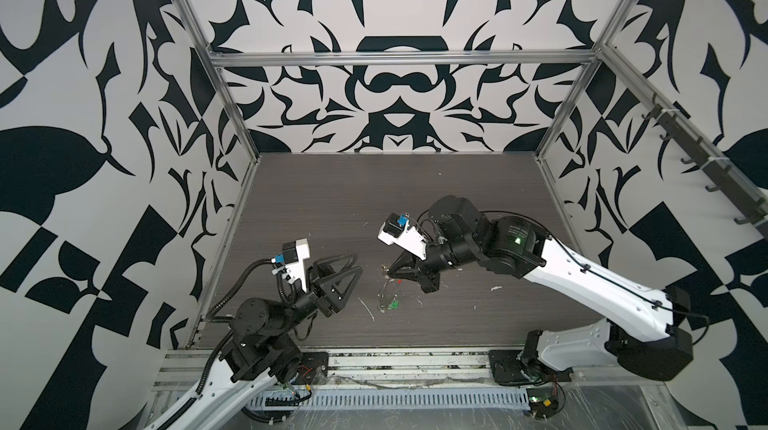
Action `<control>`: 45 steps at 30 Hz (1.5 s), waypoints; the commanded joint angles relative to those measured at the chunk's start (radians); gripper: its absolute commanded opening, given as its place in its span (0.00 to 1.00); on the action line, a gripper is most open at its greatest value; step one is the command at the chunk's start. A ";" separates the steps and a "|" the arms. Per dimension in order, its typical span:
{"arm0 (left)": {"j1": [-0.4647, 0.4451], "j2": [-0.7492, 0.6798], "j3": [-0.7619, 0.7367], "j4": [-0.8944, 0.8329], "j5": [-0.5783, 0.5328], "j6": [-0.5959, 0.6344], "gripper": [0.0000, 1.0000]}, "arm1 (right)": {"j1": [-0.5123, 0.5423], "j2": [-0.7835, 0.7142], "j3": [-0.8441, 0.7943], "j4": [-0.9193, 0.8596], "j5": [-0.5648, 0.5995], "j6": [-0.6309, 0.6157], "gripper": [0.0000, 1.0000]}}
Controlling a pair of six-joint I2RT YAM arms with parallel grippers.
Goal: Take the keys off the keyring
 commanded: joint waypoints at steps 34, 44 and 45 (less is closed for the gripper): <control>-0.002 0.330 0.142 -0.111 0.337 0.166 0.51 | -0.037 -0.094 -0.068 0.089 -0.139 -0.069 0.00; -0.002 0.332 0.164 -0.101 0.353 0.180 0.49 | -0.037 -0.085 -0.089 0.116 -0.163 -0.061 0.00; -0.002 0.333 0.164 -0.100 0.353 0.181 0.47 | -0.037 -0.084 -0.090 0.117 -0.163 -0.060 0.00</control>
